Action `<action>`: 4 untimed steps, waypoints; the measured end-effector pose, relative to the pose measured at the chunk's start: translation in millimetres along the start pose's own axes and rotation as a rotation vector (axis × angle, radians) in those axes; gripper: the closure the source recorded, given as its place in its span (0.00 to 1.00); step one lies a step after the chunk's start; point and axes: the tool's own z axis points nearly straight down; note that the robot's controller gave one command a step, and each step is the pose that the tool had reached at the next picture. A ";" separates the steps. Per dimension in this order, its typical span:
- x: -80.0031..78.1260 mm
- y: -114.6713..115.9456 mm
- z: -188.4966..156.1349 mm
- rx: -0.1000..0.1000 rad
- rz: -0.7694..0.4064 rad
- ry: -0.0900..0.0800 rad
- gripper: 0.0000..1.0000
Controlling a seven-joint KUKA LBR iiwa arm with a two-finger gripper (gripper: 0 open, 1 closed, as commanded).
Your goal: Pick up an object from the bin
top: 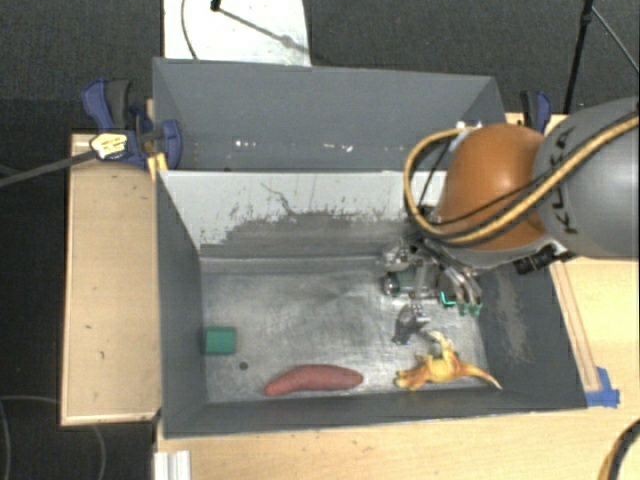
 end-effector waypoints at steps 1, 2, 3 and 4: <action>23.1 3.7 6.5 0.001 -0.064 -0.002 0.00; 37.9 60.3 31.1 0.001 -0.192 0.002 0.00; 55.0 66.6 70.6 -0.005 -0.338 -0.012 0.00; 40.6 81.9 73.5 0.002 -0.502 -0.006 1.00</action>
Offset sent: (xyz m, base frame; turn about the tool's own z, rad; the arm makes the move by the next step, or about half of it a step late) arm -0.0439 0.0839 -0.0413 -0.2251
